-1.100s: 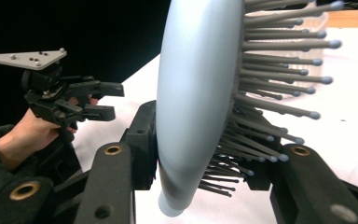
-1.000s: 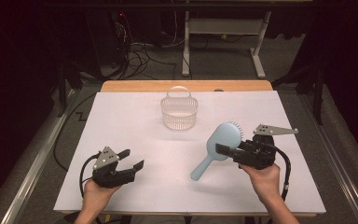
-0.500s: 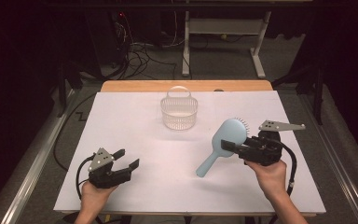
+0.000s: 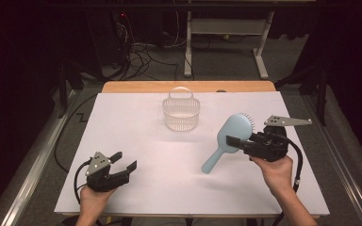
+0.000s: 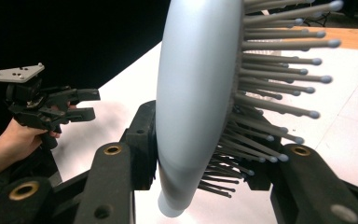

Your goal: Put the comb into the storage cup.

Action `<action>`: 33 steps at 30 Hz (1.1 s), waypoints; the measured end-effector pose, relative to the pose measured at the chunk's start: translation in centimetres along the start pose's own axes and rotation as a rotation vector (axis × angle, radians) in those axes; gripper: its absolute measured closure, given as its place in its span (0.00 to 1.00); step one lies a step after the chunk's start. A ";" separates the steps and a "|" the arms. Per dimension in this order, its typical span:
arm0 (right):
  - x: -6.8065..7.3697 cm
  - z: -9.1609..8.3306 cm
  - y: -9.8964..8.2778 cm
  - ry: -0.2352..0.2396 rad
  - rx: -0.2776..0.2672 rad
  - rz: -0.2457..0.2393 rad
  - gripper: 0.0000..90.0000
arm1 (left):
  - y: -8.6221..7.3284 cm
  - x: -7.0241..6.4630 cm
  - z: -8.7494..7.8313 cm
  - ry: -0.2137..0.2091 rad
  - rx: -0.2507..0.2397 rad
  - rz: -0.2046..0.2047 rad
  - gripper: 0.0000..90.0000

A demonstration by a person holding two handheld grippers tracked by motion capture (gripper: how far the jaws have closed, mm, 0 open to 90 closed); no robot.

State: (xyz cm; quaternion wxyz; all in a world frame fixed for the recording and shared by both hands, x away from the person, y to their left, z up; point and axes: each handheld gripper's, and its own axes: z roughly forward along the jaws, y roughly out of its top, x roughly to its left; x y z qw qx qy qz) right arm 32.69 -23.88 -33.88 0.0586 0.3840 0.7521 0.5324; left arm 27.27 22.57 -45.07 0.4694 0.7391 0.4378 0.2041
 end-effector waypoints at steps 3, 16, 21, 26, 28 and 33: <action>-0.1 0.1 0.4 0.000 -0.001 -0.003 0.62 | -0.3 0.3 -0.1 0.007 0.007 -0.007 0.36; -0.3 0.6 1.6 -0.002 0.002 -0.010 0.62 | -1.0 1.0 -0.9 0.024 -0.002 -0.032 0.36; -0.4 0.8 2.2 -0.010 0.010 -0.015 0.62 | -1.0 1.1 -0.8 0.023 0.001 -0.027 0.36; -0.3 0.8 3.0 -0.018 -0.003 -0.027 0.62 | -1.2 1.2 -0.9 0.024 -0.003 -0.036 0.35; -0.2 0.8 3.3 -0.017 -0.009 -0.028 0.62 | -1.2 1.2 -0.9 0.024 -0.002 -0.039 0.35; 0.0 0.8 4.1 -0.025 -0.007 -0.043 0.62 | -1.1 1.3 -0.7 0.027 -0.001 -0.039 0.35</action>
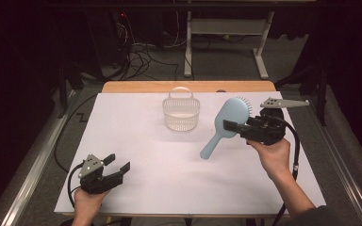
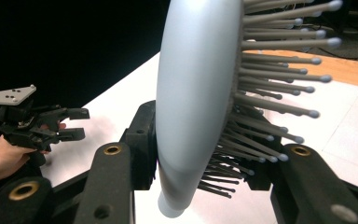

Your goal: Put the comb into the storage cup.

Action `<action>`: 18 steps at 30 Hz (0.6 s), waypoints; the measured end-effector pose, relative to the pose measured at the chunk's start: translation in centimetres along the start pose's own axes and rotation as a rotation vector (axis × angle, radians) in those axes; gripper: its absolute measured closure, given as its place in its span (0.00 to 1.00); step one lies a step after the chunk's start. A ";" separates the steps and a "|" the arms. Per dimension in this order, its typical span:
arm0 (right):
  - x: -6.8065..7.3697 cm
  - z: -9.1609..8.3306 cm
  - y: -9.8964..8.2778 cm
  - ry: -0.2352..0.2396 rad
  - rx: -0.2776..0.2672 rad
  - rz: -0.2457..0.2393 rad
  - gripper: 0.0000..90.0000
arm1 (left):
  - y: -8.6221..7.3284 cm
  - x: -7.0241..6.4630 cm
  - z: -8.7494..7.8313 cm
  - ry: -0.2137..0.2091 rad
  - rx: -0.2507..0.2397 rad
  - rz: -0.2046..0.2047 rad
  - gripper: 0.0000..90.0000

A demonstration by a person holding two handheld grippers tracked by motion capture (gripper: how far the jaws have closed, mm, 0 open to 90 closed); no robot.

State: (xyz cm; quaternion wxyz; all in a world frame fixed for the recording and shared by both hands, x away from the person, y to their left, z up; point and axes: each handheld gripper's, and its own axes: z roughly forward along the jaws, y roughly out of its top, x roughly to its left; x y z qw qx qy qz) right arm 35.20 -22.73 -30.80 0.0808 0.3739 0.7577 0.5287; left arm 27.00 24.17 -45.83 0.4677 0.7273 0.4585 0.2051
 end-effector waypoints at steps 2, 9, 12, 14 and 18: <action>0.0 0.1 0.3 -0.002 -0.002 -0.003 0.62 | 0.0 0.0 0.0 0.001 0.003 0.001 0.35; -0.2 0.5 1.4 0.002 -0.016 -0.001 0.62 | -0.1 0.2 0.1 0.017 0.004 -0.018 0.36; -0.2 0.7 1.8 -0.001 -0.015 -0.005 0.62 | -0.1 0.3 0.2 0.019 0.009 -0.027 0.36; -0.2 0.8 2.0 -0.001 -0.015 -0.009 0.62 | -0.1 0.4 0.2 0.019 0.008 -0.027 0.36; -0.4 1.0 2.5 -0.011 -0.015 -0.004 0.62 | -0.1 0.4 0.2 0.019 0.009 -0.027 0.36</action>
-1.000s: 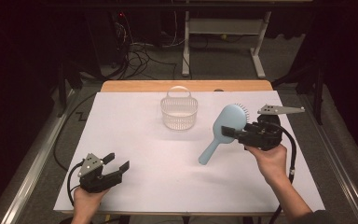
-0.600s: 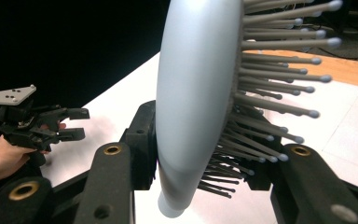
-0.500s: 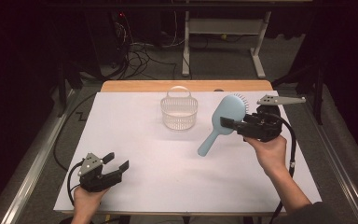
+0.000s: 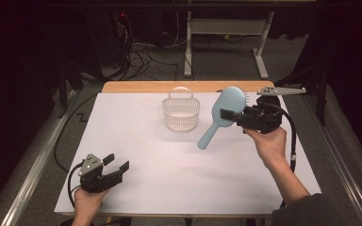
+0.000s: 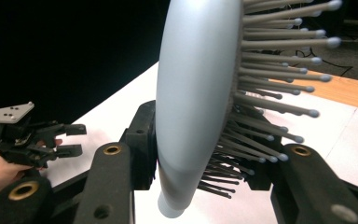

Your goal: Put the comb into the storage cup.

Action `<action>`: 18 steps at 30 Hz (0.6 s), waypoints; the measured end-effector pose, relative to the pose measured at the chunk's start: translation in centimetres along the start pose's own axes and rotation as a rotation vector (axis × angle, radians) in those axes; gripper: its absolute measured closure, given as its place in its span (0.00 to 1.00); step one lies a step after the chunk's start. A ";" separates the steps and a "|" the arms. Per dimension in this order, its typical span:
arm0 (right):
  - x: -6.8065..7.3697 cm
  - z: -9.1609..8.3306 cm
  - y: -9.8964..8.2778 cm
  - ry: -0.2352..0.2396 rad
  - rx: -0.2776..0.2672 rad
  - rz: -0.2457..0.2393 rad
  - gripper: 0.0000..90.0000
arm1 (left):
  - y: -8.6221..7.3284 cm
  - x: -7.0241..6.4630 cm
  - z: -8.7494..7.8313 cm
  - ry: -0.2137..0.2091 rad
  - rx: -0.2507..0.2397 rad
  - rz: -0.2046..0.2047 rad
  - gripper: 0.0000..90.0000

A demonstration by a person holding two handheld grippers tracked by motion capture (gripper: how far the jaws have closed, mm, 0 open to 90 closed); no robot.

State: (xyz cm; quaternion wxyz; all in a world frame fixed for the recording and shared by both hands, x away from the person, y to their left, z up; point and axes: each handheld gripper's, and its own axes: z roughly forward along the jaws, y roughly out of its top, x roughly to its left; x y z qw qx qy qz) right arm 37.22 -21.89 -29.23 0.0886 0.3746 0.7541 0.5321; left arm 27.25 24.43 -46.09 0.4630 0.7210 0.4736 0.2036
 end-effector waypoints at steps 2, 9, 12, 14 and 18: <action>-0.1 0.1 0.2 0.002 -0.003 0.007 0.62 | 0.0 0.0 0.0 -0.001 0.000 0.001 0.36; -0.2 0.8 1.1 0.002 -0.001 0.004 0.62 | 0.0 -0.1 0.1 0.000 0.003 0.005 0.36; -0.4 1.2 1.5 0.002 -0.002 0.009 0.62 | 0.0 0.0 0.1 0.003 0.001 0.002 0.36; -0.5 1.5 1.9 0.003 -0.002 0.011 0.62 | 0.0 0.0 0.1 0.002 0.000 -0.001 0.36; -0.4 2.0 2.5 -0.001 0.000 0.004 0.62 | 0.0 -0.1 0.1 -0.001 0.004 0.003 0.36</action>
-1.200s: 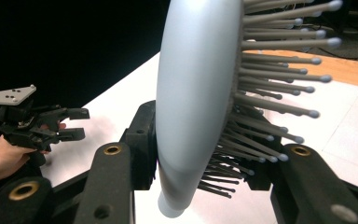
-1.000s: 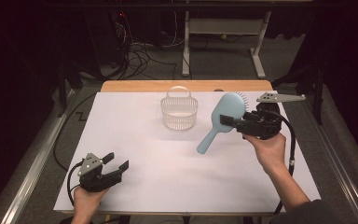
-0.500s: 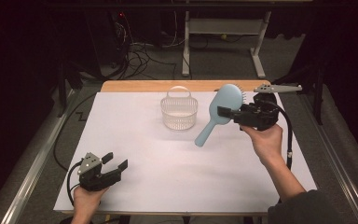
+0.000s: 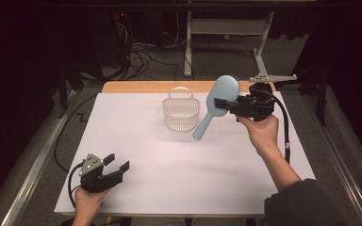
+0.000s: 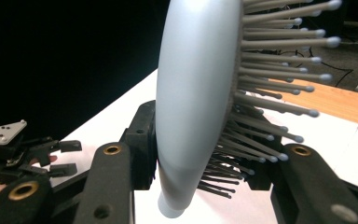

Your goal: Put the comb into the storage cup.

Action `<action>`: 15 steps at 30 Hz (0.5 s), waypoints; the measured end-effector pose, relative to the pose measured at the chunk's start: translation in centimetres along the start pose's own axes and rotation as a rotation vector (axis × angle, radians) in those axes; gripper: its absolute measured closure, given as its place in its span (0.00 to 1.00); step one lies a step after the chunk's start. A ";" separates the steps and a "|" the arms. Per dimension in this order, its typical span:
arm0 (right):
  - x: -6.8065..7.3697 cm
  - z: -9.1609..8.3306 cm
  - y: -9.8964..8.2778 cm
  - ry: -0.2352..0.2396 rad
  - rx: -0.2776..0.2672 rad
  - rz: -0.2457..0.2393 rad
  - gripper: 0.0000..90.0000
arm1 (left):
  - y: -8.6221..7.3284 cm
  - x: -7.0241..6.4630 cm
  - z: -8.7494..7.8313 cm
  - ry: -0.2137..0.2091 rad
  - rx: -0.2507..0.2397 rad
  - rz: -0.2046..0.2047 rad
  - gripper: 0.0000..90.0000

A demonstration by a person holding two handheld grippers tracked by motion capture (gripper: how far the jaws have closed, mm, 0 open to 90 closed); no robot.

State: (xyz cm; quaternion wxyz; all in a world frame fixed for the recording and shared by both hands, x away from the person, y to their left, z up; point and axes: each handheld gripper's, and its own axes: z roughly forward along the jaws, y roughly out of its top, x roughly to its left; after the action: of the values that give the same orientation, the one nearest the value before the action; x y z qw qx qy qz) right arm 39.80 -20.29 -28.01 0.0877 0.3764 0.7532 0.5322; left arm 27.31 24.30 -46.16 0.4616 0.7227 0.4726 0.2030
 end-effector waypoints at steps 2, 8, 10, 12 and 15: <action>0.0 0.2 0.3 -0.002 0.001 -0.001 0.62 | 0.0 0.0 0.0 0.001 0.002 0.002 0.36; 0.0 0.6 1.0 -0.008 0.001 -0.002 0.62 | 0.0 0.0 0.0 0.001 0.002 0.001 0.37; 0.0 0.7 1.2 -0.009 -0.002 -0.002 0.62 | 0.0 -0.1 0.1 0.001 0.006 0.002 0.37; -0.1 0.9 1.4 -0.011 -0.002 -0.001 0.62 | 0.0 -0.1 0.1 0.002 0.004 0.006 0.37; -0.2 1.2 1.7 -0.015 -0.003 -0.001 0.62 | 0.0 -0.1 0.1 0.002 0.004 0.005 0.37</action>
State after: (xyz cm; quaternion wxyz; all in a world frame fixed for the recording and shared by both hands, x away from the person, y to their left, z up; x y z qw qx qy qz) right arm 41.36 -19.31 -27.10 0.0945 0.3799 0.7519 0.5305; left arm 27.31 24.19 -46.18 0.4590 0.7246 0.4719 0.2038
